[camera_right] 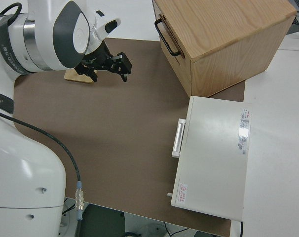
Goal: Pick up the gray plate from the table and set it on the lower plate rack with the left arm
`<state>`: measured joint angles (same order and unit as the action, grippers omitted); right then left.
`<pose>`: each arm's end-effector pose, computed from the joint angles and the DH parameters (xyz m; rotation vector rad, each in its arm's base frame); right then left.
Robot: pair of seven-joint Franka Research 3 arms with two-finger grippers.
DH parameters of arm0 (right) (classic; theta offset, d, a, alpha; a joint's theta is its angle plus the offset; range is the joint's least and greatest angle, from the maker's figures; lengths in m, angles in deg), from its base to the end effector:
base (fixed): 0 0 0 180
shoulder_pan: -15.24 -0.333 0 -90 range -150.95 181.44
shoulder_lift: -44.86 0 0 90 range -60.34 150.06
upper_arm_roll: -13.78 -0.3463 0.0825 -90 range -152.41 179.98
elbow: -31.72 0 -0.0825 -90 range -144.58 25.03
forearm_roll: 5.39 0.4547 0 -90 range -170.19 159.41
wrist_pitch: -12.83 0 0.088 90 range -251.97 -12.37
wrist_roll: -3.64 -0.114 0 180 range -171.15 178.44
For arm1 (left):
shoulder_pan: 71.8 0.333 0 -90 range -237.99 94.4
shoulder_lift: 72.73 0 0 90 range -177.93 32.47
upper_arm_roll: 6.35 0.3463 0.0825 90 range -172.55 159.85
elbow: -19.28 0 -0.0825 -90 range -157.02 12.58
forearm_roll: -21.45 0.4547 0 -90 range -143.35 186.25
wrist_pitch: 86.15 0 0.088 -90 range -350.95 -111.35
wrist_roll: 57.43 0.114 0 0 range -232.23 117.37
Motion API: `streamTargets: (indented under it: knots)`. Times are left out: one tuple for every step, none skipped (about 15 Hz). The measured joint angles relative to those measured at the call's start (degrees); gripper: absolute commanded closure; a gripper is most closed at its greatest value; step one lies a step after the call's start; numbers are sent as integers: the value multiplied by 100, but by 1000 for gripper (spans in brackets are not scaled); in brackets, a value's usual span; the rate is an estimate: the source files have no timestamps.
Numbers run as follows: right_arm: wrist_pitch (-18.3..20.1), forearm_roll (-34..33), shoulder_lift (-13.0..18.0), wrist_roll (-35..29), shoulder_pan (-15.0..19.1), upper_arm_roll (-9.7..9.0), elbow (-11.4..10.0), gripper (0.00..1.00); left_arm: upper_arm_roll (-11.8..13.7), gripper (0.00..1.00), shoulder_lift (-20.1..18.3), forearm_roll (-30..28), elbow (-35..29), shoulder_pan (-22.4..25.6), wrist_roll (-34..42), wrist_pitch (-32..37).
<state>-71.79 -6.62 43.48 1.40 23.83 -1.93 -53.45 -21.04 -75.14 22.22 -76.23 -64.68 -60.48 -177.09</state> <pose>0.6193 0.0725 0.6706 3.1210 0.1304 -0.0492 0.6049 -0.0818 0.6222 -3.1110 0.1229 0.0571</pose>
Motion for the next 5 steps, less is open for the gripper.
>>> streamTargets:
  knots:
    - [0,0,0,0,0,0,0,17,4,0,0,0,-109,9,29,-145]
    - [0,0,0,0,0,0,0,17,8,0,0,0,-182,15,36,-224]
    - [0,0,0,0,0,0,0,17,12,0,0,0,-210,24,38,-261]
    - [0,0,0,0,0,0,0,17,13,0,-3,0,-213,51,38,-278]
    - [0,0,0,0,0,0,0,17,15,0,-11,0,-213,96,37,-278]
